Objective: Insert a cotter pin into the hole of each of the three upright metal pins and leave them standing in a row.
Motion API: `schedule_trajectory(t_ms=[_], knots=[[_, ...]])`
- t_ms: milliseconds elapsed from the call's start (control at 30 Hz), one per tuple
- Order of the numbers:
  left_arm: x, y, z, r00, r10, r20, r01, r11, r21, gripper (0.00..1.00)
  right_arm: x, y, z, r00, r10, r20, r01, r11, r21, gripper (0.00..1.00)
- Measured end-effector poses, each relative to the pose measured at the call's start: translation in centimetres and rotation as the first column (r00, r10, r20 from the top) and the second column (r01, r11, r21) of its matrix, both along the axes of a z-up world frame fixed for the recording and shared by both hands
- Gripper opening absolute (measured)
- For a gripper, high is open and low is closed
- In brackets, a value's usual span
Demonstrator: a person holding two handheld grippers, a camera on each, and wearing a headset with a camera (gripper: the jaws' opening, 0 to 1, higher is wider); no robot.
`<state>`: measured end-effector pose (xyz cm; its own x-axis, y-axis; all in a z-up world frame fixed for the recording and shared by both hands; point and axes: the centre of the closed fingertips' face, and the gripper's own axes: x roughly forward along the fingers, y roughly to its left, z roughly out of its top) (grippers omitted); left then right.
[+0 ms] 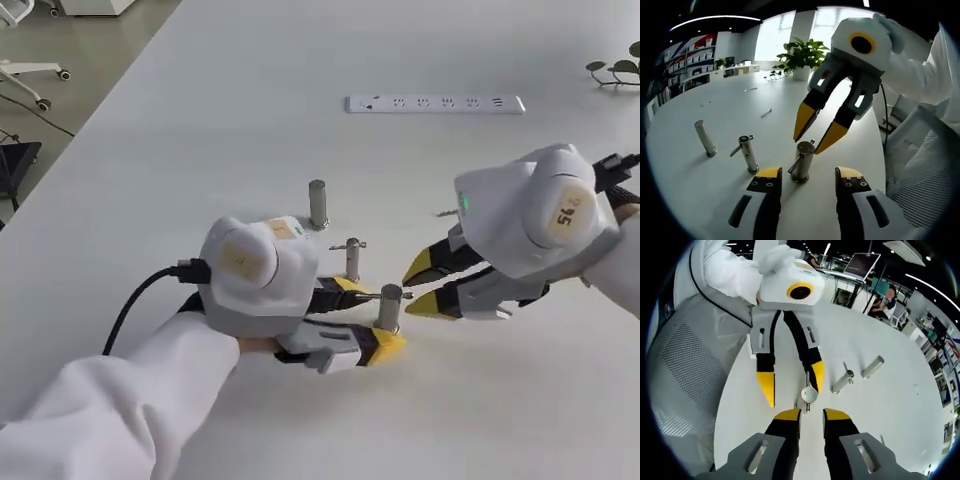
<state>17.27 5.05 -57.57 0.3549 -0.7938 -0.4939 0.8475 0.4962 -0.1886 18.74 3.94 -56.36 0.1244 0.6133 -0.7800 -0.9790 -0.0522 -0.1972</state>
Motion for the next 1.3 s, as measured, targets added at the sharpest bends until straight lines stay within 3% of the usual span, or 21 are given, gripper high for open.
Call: schedule_trajectory(t_ms=[67,167,267,367,533,667,967,1133,1300], knots=[[-0.4,0.1,0.2,1.000,-0.011,-0.002,0.010,1.000,-0.003,0.54,0.1,-0.2,-0.1,1.000,-0.025,-0.013,0.025,1.000,0.013,0.17],[-0.8,0.3,0.5,1.000,-0.019,-0.001,0.019,1.000,-0.005,0.66,-0.4,0.0,-0.2,0.994,-0.070,-0.079,0.075,0.995,0.069,0.21],[-1.4,0.9,0.6,1.000,-0.027,-0.013,0.027,1.000,0.001,0.76,-0.9,0.6,0.1,0.980,-0.119,-0.158,0.143,0.978,0.155,0.22],[-1.7,1.4,0.8,1.000,-0.027,-0.014,0.027,1.000,-0.001,0.85,-0.9,0.9,0.1,0.971,-0.145,-0.188,0.181,0.965,0.190,0.25],[-2.4,2.1,0.9,0.999,-0.018,-0.028,0.018,1.000,-0.002,0.92,-1.0,1.5,-0.1,0.966,-0.151,-0.208,0.195,0.958,0.211,0.25],[-2.5,2.6,1.4,0.999,0.019,-0.043,-0.020,0.999,-0.036,0.99,-1.1,2.1,-0.4,0.960,-0.153,-0.233,0.208,0.950,0.232,0.25],[-2.2,3.2,2.6,0.997,0.058,-0.056,-0.062,0.994,-0.086,0.99,-0.7,2.5,-1.4,0.944,-0.192,-0.266,0.259,0.935,0.242,0.20],[-2.3,3.3,2.6,0.996,0.064,-0.063,-0.069,0.994,-0.081,0.99,-0.9,2.6,-1.7,0.932,-0.201,-0.301,0.283,0.923,0.261,0.17],[-2.4,3.5,2.5,0.995,0.067,-0.070,-0.072,0.994,-0.080,0.99,-0.8,2.8,-2.0,0.931,-0.204,-0.301,0.287,0.921,0.264,0.14]])
